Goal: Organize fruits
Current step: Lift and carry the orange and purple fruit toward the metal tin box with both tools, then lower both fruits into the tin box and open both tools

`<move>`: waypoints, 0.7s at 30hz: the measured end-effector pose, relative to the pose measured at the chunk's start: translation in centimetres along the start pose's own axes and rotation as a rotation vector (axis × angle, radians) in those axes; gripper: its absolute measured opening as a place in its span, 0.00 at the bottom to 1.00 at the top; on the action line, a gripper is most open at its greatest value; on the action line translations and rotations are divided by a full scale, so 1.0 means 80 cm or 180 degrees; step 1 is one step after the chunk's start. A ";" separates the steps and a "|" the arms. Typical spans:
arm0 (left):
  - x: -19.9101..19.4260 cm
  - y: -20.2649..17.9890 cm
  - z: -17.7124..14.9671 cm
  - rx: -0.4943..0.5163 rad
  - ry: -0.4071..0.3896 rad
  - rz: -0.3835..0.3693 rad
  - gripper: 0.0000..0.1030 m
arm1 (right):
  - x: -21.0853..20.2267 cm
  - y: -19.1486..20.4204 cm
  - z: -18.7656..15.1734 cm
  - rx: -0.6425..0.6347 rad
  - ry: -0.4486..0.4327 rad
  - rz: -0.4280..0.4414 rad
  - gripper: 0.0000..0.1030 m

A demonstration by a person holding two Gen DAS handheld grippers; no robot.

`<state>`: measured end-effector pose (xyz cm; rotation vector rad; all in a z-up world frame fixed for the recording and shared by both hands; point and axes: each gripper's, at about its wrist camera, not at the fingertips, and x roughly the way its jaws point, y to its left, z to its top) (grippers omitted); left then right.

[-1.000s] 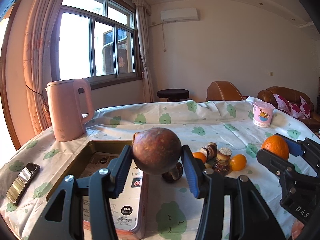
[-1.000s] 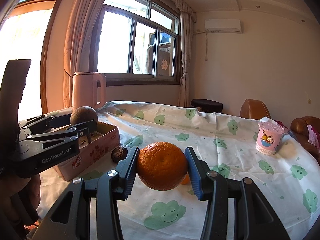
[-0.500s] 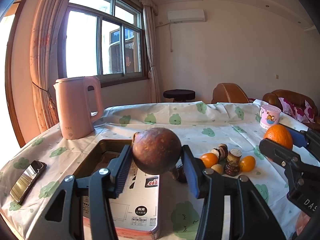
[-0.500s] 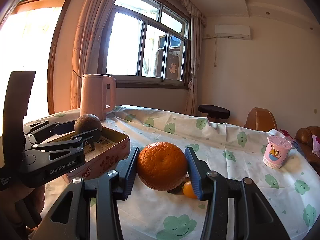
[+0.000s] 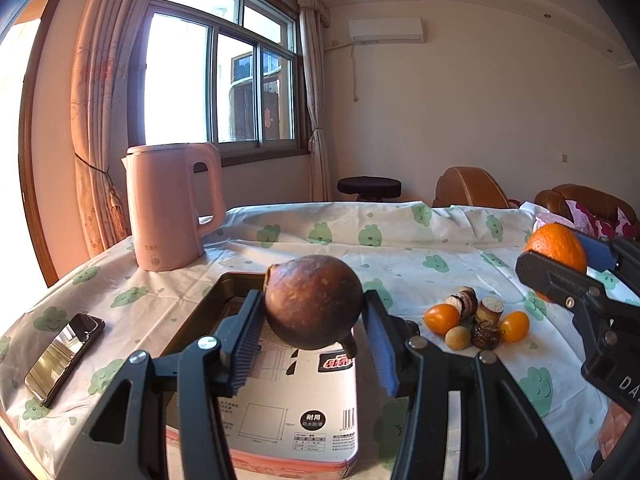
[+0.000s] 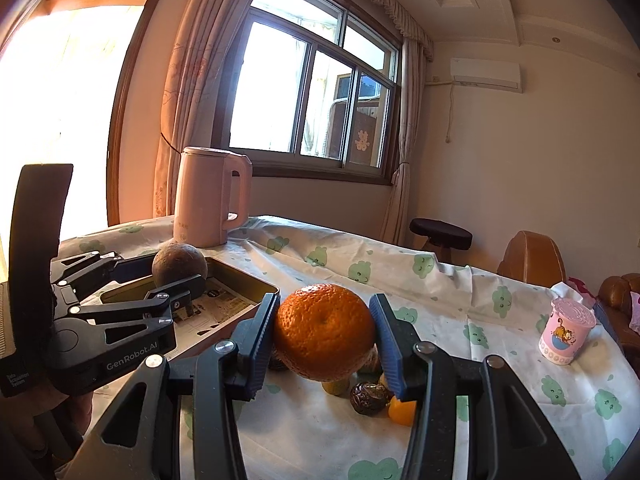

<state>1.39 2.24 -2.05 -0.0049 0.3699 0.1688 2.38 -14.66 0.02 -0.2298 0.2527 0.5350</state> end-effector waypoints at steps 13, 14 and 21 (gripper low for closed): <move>0.008 0.024 -0.002 -0.0043 0.0072 0.0075 0.50 | 0.021 0.028 0.023 -0.0114 0.0006 0.0157 0.47; 0.009 0.026 -0.002 -0.0047 0.0080 0.0079 0.50 | 0.023 0.030 0.026 -0.0124 0.0005 0.0169 0.47; 0.017 0.040 -0.002 -0.0030 0.0130 0.0121 0.50 | 0.037 0.049 0.036 -0.0195 0.0013 0.0262 0.47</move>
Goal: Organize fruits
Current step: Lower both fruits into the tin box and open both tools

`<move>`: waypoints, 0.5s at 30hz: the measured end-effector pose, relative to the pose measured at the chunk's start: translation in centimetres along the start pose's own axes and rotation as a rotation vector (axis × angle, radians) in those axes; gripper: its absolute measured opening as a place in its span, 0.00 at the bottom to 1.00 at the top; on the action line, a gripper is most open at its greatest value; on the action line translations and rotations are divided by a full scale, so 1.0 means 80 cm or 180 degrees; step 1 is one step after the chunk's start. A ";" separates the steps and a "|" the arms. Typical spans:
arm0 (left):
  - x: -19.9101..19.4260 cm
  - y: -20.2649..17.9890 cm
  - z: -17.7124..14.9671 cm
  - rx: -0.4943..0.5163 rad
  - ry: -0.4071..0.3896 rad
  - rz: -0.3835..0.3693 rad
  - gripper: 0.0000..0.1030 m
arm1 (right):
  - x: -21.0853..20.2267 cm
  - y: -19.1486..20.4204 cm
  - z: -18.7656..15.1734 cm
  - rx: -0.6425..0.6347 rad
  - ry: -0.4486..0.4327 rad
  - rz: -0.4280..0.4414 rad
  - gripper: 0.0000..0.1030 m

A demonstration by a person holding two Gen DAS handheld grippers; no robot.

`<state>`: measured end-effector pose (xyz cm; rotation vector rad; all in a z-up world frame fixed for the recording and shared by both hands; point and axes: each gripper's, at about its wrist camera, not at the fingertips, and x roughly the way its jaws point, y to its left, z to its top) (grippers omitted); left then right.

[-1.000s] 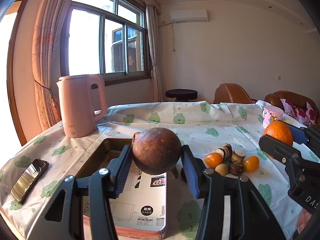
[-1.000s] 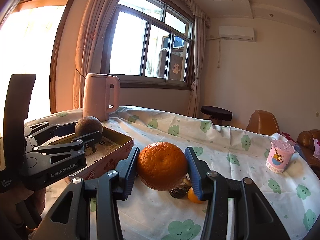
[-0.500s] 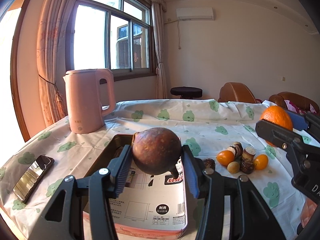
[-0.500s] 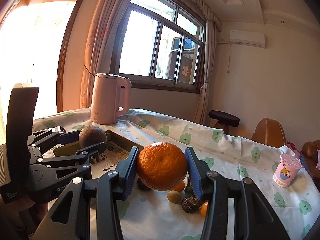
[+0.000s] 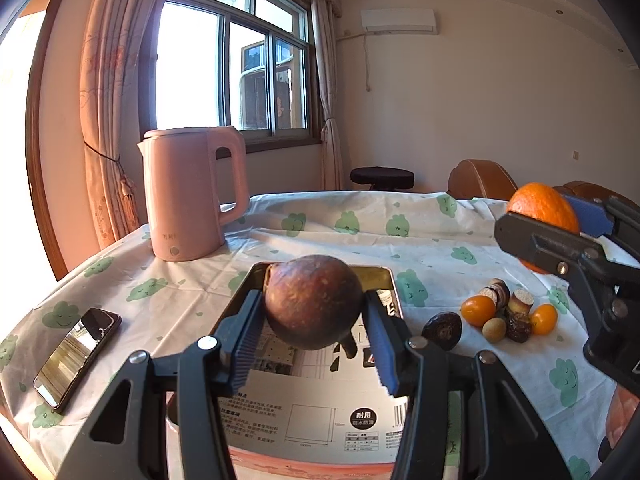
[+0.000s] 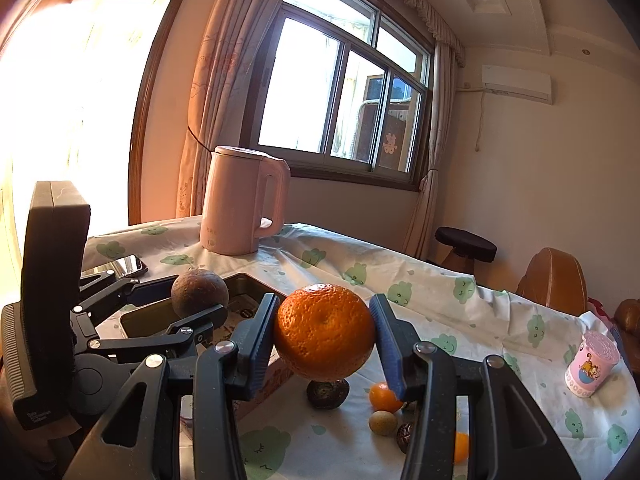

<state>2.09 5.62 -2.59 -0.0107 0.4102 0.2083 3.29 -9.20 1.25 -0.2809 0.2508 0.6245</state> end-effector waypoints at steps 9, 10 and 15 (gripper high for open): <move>0.019 0.018 0.003 0.0032 0.0140 -0.0021 0.50 | 0.035 0.014 0.009 0.0005 0.0111 0.0127 0.47; 0.021 0.020 0.003 0.0033 0.0158 -0.0018 0.50 | 0.040 0.015 0.010 0.0011 0.0128 0.0142 0.47; 0.033 0.028 0.004 0.0066 0.0250 -0.0030 0.50 | 0.063 0.022 0.011 0.0033 0.0220 0.0209 0.47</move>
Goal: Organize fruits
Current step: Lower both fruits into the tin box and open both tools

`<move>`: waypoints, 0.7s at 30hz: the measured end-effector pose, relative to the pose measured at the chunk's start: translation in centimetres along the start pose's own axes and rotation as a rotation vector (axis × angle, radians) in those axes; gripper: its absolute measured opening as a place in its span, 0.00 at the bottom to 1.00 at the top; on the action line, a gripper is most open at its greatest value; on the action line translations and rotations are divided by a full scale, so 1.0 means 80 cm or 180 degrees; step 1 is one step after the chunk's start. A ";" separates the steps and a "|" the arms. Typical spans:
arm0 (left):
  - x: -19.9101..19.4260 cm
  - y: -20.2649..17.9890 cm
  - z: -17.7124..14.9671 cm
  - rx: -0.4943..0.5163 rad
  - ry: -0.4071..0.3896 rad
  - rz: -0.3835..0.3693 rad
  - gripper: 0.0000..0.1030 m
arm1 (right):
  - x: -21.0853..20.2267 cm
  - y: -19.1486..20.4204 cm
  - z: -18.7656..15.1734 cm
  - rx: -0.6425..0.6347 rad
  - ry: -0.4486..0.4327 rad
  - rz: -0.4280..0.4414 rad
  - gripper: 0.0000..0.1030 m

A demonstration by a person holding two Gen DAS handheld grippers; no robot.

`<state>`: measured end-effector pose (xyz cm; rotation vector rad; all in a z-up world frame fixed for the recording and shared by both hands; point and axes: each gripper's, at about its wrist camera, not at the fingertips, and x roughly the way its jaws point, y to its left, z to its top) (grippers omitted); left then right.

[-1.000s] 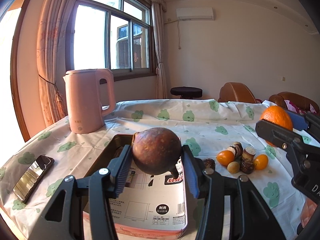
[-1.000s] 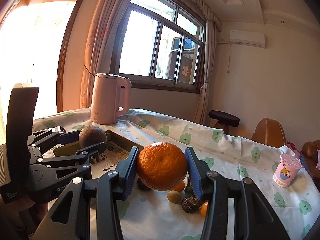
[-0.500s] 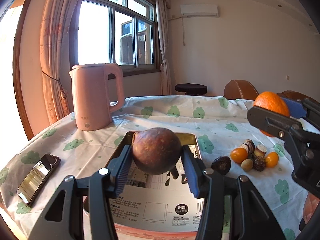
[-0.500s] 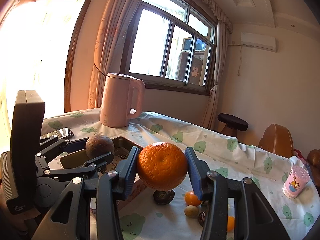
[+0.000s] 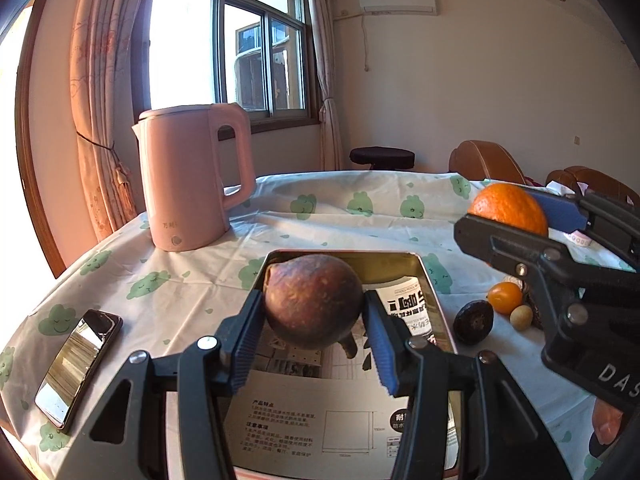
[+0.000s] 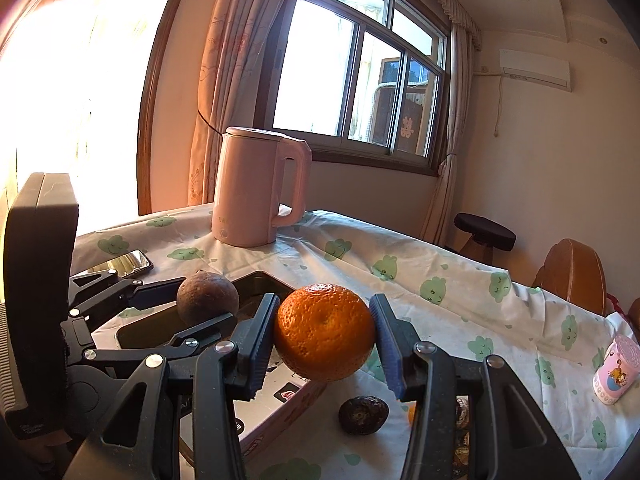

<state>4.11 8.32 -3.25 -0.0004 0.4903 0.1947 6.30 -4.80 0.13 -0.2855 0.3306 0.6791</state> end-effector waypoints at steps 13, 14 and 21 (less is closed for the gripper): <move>0.021 0.009 -0.002 0.0060 0.0241 -0.0016 0.50 | 0.051 0.009 -0.010 0.0085 0.0266 0.0081 0.47; 0.023 0.010 -0.002 0.0057 0.0259 -0.0024 0.50 | 0.054 0.009 -0.010 0.0086 0.0278 0.0085 0.47; 0.031 0.020 -0.003 -0.0025 0.0378 -0.0016 0.50 | 0.062 0.003 -0.014 0.0217 0.0324 0.0131 0.47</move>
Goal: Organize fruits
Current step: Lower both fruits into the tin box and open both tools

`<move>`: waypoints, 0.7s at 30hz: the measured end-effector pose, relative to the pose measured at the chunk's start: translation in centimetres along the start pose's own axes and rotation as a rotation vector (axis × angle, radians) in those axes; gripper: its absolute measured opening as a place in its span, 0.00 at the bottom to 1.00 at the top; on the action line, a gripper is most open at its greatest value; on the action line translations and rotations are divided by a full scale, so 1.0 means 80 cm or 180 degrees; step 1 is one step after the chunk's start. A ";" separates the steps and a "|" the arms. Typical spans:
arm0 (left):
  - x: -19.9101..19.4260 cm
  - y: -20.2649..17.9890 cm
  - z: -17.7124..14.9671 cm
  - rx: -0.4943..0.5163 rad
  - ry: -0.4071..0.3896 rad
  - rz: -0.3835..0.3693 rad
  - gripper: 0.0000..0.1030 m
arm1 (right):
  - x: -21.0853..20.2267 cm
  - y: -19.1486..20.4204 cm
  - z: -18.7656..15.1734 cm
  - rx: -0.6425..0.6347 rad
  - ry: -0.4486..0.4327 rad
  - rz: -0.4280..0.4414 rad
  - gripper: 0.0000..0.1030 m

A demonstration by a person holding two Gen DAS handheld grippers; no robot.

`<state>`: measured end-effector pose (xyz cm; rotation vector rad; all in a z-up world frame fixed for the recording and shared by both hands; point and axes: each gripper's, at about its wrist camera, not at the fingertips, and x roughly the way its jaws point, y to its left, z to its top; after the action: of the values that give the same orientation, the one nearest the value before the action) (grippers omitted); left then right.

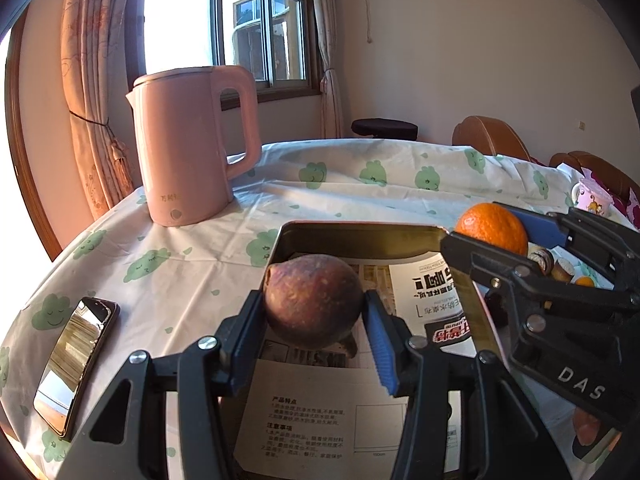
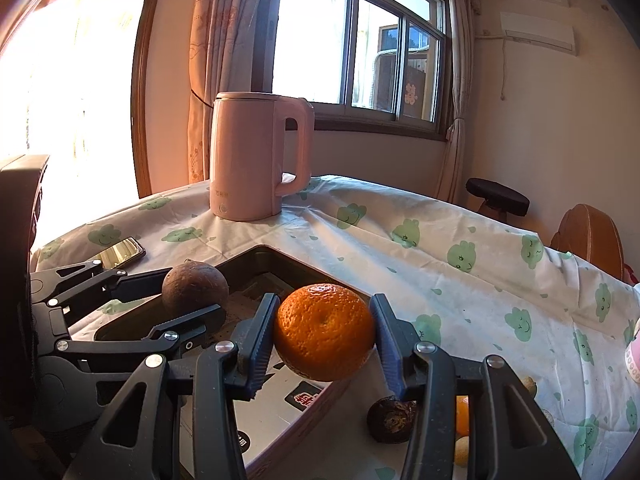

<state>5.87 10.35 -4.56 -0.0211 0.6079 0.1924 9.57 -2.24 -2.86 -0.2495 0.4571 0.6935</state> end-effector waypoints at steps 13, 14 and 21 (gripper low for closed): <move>0.021 0.002 -0.001 -0.0025 0.0284 0.0024 0.50 | 0.029 0.003 0.001 0.0090 0.0319 0.0192 0.47; 0.021 0.001 -0.001 -0.0016 0.0289 0.0027 0.50 | 0.031 0.002 0.001 0.0101 0.0339 0.0205 0.47; 0.019 -0.001 -0.002 0.0025 0.0264 0.0066 0.51 | 0.037 0.001 0.000 0.0188 0.0410 0.0343 0.48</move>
<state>7.05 10.52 -5.55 -0.0152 0.6918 0.2101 11.55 -0.55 -4.34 -0.2158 0.6165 0.7707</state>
